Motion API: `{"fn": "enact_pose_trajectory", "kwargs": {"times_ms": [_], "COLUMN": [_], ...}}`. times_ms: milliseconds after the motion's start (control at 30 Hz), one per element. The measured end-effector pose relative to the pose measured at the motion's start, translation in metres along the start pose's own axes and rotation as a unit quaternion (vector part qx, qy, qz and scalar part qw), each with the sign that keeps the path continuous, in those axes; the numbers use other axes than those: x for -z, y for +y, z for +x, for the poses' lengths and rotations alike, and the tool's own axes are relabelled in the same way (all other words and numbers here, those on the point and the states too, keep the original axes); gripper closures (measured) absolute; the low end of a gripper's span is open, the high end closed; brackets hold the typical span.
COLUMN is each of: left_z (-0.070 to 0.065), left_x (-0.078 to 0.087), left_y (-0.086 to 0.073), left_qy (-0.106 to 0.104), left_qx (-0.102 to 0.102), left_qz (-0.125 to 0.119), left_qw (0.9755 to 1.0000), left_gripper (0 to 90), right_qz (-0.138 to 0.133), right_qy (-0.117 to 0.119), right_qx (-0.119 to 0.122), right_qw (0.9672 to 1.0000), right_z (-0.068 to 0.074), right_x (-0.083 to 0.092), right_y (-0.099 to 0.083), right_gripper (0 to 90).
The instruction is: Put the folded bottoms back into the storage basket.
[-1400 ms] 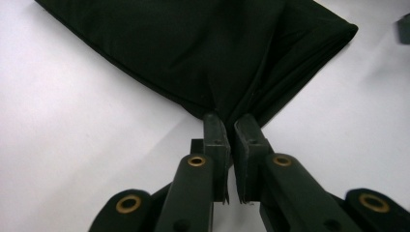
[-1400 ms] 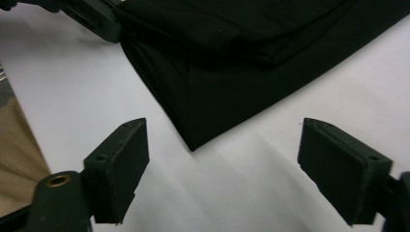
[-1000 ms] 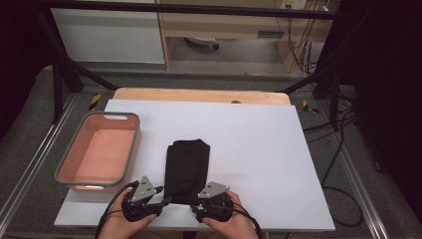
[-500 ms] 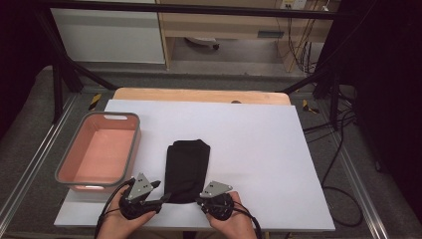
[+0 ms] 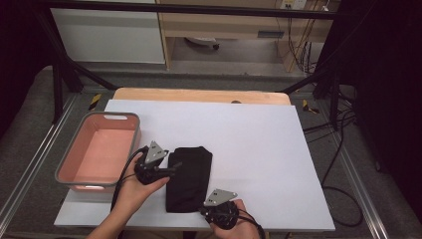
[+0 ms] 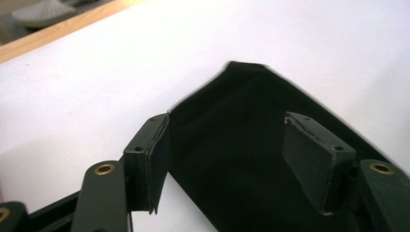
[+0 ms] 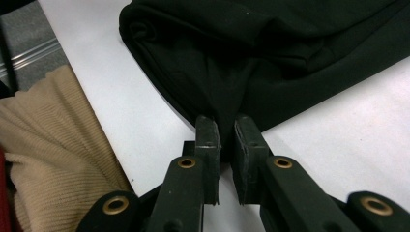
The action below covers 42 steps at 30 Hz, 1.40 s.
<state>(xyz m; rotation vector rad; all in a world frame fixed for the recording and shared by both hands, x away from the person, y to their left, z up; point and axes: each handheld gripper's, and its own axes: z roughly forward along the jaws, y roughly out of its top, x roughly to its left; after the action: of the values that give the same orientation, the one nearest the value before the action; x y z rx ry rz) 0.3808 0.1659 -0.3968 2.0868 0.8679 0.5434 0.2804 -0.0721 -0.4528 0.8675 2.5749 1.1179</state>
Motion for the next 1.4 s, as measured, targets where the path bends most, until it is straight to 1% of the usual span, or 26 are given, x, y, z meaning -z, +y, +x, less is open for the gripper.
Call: {"fn": "enact_pose_trajectory", "kwargs": {"times_ms": [33, 67, 100, 133, 200, 233, 267, 300, 400, 500, 567, 633, 733, 1100, 1167, 1400], "left_z": [0.004, 0.009, 0.016, 0.016, 0.021, 0.023, 0.027, 0.027, 0.029, 0.029, 0.03, 0.031, 0.032, 0.031, 0.031, 0.03], "left_x": [-0.008, -0.016, -0.03, -0.03, -0.04, -0.043, -0.048, -0.048, -0.052, -0.055, -0.058, -0.06, -0.061, -0.062, -0.063, -0.062], "left_y": [0.002, 0.003, 0.003, 0.003, 0.001, 0.0, -0.002, -0.002, -0.004, -0.004, -0.006, -0.008, -0.01, -0.012, -0.012, -0.012], "left_qy": [0.002, 0.004, 0.013, 0.013, 0.021, 0.023, 0.02, 0.02, 0.011, 0.012, 0.012, 0.007, 0.005, 0.0, 0.0, -0.004], "left_qx": [0.003, 0.011, 0.017, 0.017, 0.019, 0.024, 0.035, 0.035, 0.047, 0.044, 0.05, 0.057, 0.061, 0.059, 0.062, 0.059], "left_qz": [0.009, 0.019, 0.031, 0.031, 0.042, 0.047, 0.053, 0.053, 0.056, 0.058, 0.061, 0.064, 0.065, 0.067, 0.067, 0.07], "left_qw": [1.0, 0.9998, 0.9993, 0.9993, 0.9987, 0.9983, 0.9978, 0.9978, 0.9973, 0.9973, 0.9968, 0.9963, 0.996, 0.996, 0.9958, 0.9958], "left_gripper": [35.5, 35.6, 36.0, 36.3, 36.6, 36.6, 36.4, 36.2, 35.7, 35.5, 35.4, 34.7, 34.4, 33.4, 32.6, 32.3], "right_qz": [0.0, 0.0, 0.0, 0.0, 0.0, 0.0, 0.0, 0.0, 0.0, 0.0, 0.0, 0.0, 0.001, 0.0, 0.0, 0.0], "right_qy": [-0.001, -0.001, -0.002, -0.003, -0.001, -0.001, -0.001, -0.001, 0.0, 0.0, -0.001, -0.001, -0.001, -0.001, -0.001, -0.001], "right_qx": [0.0, 0.003, 0.005, 0.006, 0.006, 0.006, 0.005, 0.005, 0.008, 0.008, 0.01, 0.01, 0.009, 0.009, 0.01, 0.011], "right_qw": [1.0, 1.0, 1.0, 1.0, 1.0, 1.0, 1.0, 1.0, 1.0, 1.0, 1.0, 1.0, 1.0, 1.0, 1.0, 0.9999], "right_z": [0.0, 0.0, 0.0, 0.0, 0.0, 0.0, 0.0, 0.0, 0.0, 0.0, 0.0, 0.0, 0.0, 0.0, 0.0, 0.0], "right_x": [0.0, 0.0, 0.0, 0.0, 0.0, 0.0, 0.0, 0.0, 0.0, 0.0, 0.0, -0.001, 0.0, -0.001, -0.001, 0.0], "right_y": [0.0, 0.0, 0.0, 0.0, 0.0, 0.0, 0.0, 0.0, 0.0, 0.0, 0.0, 0.0, 0.0, 0.0, 0.0, 0.0], "right_gripper": [82.8, 82.7, 82.7, 82.7, 82.6, 82.6, 82.6, 82.6, 82.6, 82.5, 82.6, 82.6, 82.6, 82.6, 82.6, 82.6]}}
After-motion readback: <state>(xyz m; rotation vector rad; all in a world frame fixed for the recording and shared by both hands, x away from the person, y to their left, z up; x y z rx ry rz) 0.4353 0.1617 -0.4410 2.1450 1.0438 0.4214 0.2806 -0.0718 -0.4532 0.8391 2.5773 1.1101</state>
